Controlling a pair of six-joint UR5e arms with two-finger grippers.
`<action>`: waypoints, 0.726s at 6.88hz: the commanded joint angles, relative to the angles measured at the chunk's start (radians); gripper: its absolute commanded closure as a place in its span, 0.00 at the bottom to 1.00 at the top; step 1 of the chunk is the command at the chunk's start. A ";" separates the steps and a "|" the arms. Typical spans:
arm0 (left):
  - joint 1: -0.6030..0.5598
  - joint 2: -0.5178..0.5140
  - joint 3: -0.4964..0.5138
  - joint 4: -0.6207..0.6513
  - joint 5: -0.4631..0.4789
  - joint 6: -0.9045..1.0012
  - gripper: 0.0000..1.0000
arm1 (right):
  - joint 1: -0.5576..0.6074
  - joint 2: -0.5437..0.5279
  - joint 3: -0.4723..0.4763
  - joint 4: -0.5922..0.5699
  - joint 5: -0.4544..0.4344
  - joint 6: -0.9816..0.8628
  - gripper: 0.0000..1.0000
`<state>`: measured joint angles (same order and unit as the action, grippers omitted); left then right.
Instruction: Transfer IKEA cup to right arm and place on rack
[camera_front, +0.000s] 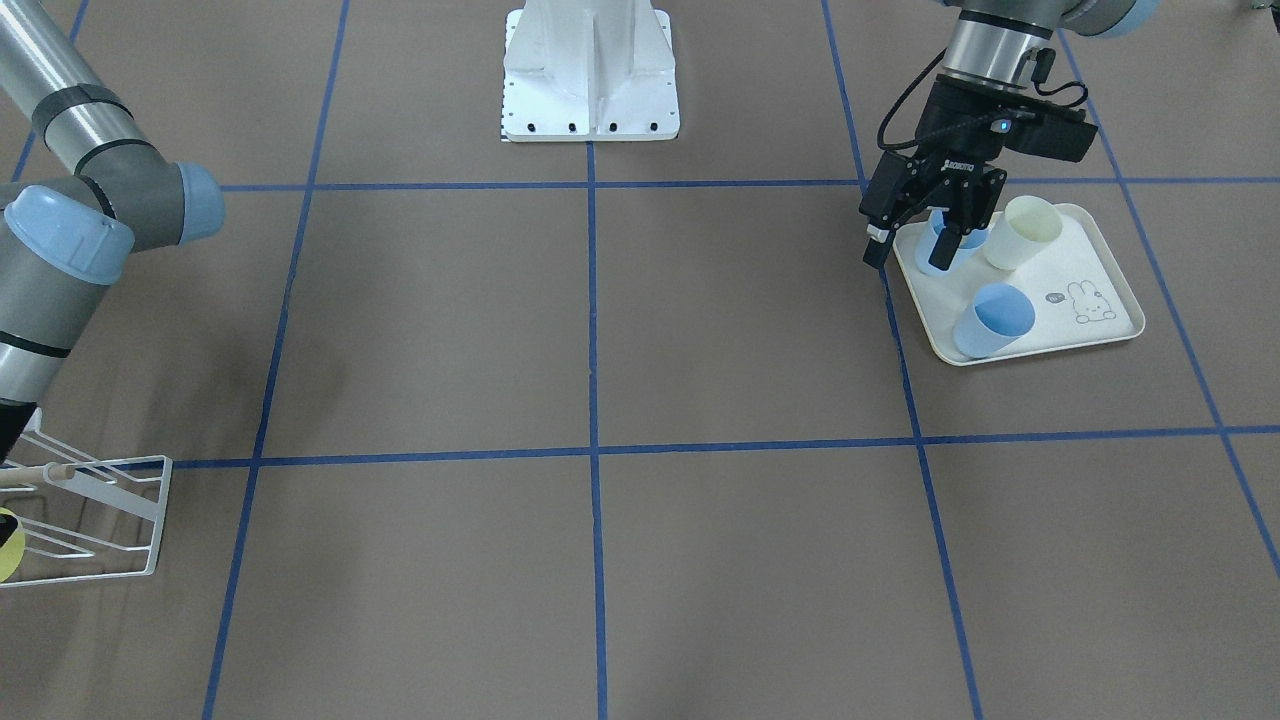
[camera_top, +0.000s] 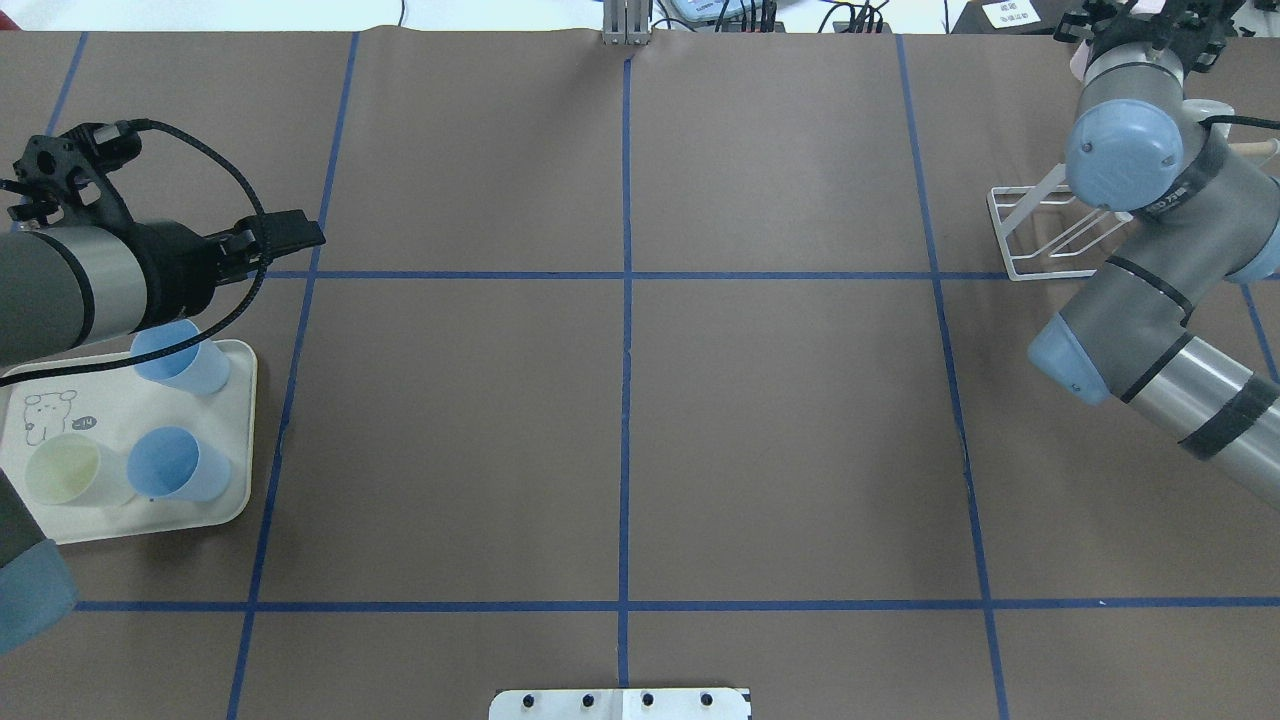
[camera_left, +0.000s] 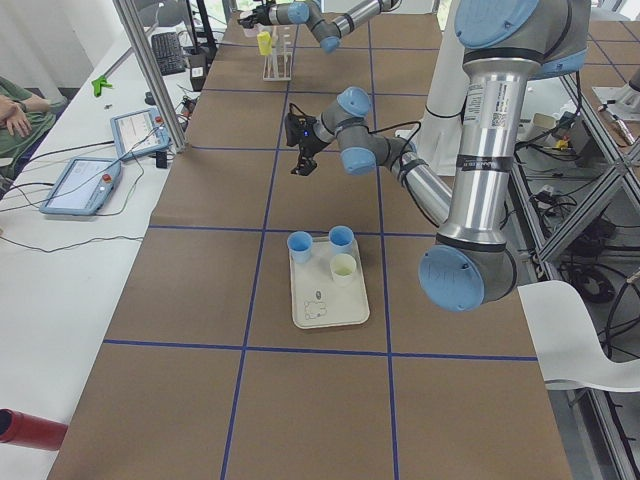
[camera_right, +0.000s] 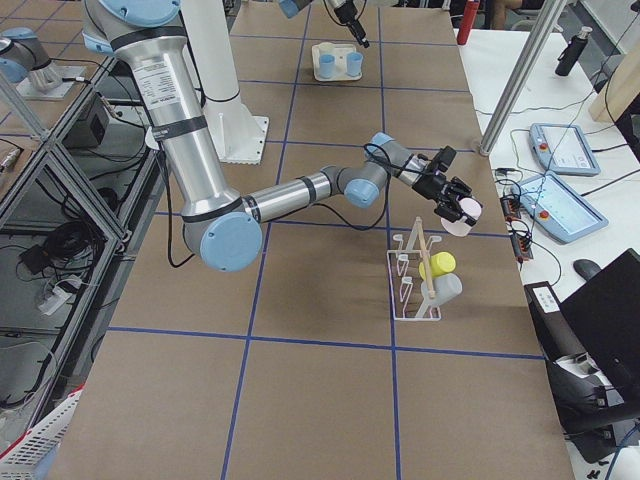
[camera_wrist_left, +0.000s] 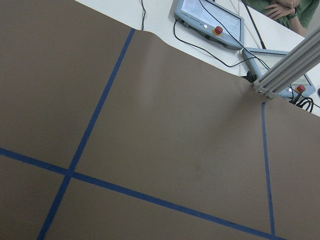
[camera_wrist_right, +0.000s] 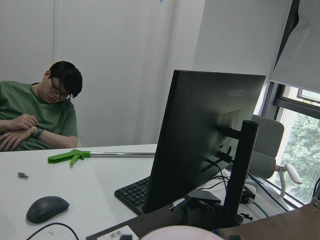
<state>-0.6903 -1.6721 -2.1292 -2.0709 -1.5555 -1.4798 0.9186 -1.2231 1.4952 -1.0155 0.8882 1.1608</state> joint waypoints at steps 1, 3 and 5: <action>0.000 0.000 0.002 0.000 0.000 0.000 0.01 | -0.029 -0.007 -0.006 0.000 -0.003 0.011 1.00; 0.001 -0.001 0.008 0.000 0.000 -0.002 0.01 | -0.034 -0.032 -0.012 0.000 -0.002 0.007 1.00; 0.002 -0.003 0.009 -0.002 -0.002 -0.004 0.01 | -0.035 -0.045 -0.021 0.000 -0.002 0.007 1.00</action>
<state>-0.6884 -1.6744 -2.1209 -2.0719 -1.5565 -1.4820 0.8850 -1.2601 1.4804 -1.0155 0.8866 1.1676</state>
